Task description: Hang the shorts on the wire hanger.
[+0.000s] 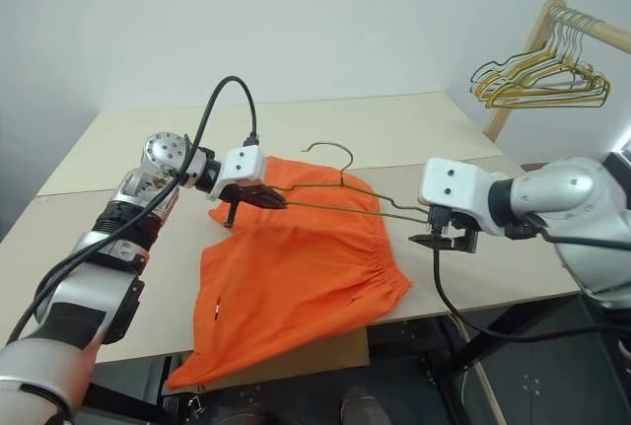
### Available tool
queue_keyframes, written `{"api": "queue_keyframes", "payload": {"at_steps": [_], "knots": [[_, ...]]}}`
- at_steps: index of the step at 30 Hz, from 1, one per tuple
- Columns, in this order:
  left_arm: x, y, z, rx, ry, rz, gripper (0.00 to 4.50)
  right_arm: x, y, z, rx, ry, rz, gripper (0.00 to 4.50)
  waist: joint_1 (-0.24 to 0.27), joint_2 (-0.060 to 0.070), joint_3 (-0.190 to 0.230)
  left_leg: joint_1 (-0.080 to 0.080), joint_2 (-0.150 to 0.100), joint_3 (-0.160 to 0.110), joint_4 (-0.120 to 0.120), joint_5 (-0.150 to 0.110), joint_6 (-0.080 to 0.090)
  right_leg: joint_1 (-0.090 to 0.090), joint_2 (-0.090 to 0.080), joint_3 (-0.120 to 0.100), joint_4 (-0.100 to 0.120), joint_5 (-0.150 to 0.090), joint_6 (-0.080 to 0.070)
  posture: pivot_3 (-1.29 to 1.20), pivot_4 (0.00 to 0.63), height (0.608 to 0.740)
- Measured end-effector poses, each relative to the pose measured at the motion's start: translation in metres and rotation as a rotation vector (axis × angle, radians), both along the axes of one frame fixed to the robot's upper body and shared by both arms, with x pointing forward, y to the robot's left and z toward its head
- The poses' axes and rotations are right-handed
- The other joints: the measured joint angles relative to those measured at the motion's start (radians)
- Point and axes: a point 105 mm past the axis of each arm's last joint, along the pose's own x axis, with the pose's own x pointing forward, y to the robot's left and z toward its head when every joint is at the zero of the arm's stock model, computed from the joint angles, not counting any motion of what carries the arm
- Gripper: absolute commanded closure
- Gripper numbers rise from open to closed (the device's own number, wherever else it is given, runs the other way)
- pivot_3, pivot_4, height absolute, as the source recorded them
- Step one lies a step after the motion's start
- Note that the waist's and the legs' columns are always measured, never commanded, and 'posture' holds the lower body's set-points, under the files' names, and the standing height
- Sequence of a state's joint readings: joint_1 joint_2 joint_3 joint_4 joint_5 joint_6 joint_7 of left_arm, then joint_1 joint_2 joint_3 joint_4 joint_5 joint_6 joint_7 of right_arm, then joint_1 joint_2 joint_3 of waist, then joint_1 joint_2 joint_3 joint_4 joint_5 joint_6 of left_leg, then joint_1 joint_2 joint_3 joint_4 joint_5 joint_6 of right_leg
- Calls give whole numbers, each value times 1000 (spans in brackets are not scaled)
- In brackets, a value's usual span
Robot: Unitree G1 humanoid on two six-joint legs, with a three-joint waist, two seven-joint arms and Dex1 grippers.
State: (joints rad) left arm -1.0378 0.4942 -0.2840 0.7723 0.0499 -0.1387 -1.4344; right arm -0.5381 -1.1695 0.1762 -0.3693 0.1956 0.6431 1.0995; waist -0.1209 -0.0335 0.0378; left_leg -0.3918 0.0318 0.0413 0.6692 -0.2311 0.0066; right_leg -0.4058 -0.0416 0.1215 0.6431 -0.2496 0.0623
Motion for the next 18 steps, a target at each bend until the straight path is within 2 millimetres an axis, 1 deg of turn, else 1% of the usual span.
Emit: {"api": "queue_keyframes", "payload": {"at_steps": [1, 2, 3, 6, 7, 9, 11, 13, 14, 18], "knots": [[0, 2, 0, 2, -1, 3, 4500, 2, -2, -11, -11, 48, -18, 191, 4, 0, 0, -2, 0, 0, 0, 0, 0, -1, 0, 0, 0, -1, 0, -25, 0, 740], [0, 4, 1, 0, -3, 6, 4500, 15, 1, -17, -3, 84, -50, 393, 2, 0, 0, -3, 0, 0, 0, 0, 0, -3, 0, 1, 0, 0, -1, -23, 0, 740], [-1, 1, 2, -4, -8, -6, 4500, 21, 2, -19, 0, 92, -65, 626, 5, 1, 0, -5, -1, 0, 1, 0, 0, -5, 0, 1, 1, 2, -4, -18, 0, 740], [-4, -1, 3, -7, -15, -22, 4500, 30, 5, -20, 15, 118, -89, 1671, 20, 1, 0, -13, -1, 0, 3, 0, 0, -15, 0, 0, 5, 4, -7, -10, 0, 740], [-4, -1, 2, -7, -12, -22, 4500, 32, 5, -21, 18, 126, -94, 2098, 26, 1, 0, -16, 0, -1, 5, 0, 0, -17, 1, 0, 6, 4, -8, -10, 0, 740], [-5, 1, -1, -5, 0, -17, 4500, 33, 5, -23, 31, 145, -102, 2814, 35, 1, 0, -17, 0, -1, 6, 0, 1, -17, 1, -1, 6, 4, -8, -8, 0, 740], [-6, 2, -1, -3, 0, -21, 4500, 33, 6, -25, 29, 159, -99, 3581, 52, 1, 0, -18, 0, -1, 8, -1, 1, -17, 1, -1, 6, 4, -8, -5, 0, 740], [-6, 3, 0, -3, -4, -20, 4500, 32, 6, -27, 25, 171, -89, 4343, 58, 1, 0, -18, 0, -1, 9, -1, 1, -17, 0, -1, 6, 4, -7, -3, 0, 740], [-5, 4, 1, -6, -7, -14, 4500, 30, 8, -28, 19, 177, -71, 4463, 62, 1, 0, -18, 0, -1, 10, -1, 1, -17, 1, -1, 6, 5, -7, -3, 0, 740], [-6, 6, 2, -3, -7, -25, 4500, 27, 10, -32, 14, 186, -52, 4463, 77, 1, 0, -18, 0, -1, 11, 0, 1, -17, 1, -1, 6, 5, -7, -1, 0, 740]]}}
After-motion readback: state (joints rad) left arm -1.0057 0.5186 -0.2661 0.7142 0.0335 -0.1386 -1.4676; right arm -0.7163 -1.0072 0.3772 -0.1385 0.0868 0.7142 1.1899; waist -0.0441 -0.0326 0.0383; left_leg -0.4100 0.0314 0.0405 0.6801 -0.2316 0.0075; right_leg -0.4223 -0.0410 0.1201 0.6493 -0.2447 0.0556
